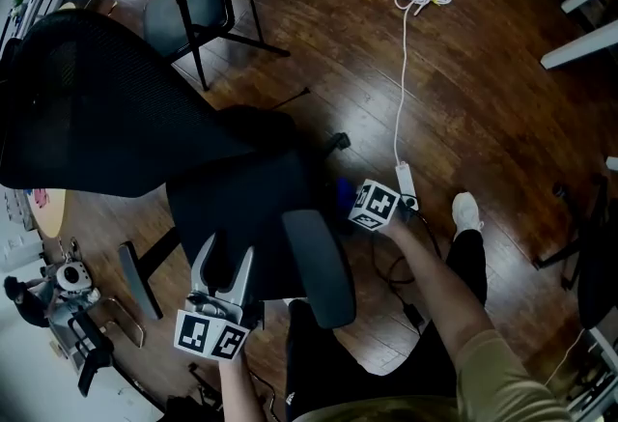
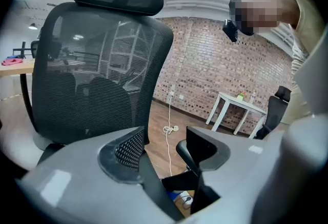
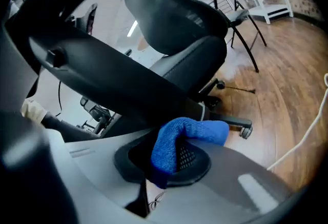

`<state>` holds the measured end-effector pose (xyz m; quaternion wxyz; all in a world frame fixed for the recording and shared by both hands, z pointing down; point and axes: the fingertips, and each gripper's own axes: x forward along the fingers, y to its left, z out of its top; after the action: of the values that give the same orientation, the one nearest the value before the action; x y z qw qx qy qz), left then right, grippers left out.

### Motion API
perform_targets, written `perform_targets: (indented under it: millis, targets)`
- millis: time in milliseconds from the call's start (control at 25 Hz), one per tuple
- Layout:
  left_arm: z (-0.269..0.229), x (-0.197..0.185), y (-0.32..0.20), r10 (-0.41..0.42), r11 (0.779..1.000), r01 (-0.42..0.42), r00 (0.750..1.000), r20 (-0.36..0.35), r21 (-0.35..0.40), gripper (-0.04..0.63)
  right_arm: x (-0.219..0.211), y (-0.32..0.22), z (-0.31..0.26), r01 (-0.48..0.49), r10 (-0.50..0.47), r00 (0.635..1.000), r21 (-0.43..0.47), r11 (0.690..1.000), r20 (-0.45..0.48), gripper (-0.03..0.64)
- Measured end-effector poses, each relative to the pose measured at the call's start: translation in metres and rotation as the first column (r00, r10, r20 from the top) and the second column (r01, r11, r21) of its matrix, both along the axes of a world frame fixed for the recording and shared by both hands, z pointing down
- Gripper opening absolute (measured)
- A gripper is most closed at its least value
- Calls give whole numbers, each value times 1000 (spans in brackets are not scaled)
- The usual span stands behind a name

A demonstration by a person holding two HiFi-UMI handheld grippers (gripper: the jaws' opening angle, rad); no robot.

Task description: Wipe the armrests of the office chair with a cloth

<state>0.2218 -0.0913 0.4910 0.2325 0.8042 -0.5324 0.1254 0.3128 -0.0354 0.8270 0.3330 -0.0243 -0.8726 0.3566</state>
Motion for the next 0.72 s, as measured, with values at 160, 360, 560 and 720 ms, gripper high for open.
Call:
perform_targets:
  millis: [160,360,560,720]
  targets:
    - [0,1,-3,39,999,-38,999,-19,7,242,9,-11,-6,-127,127,992,-43,991,4,18]
    - [4,5,-14,49,998,-44,995,-85,50,242,60,-58,-92,-406,419,891,-106,908,174,18]
    - [5,14,-27,48,997,-37,986,-157,75,238,73,-78,-188,-410,420,848,-103,906,324,20]
    - [-9,13,-33,56,995,-39,980,-190,92,224,60,-90,-222,-391,398,844,-95,916,359,20]
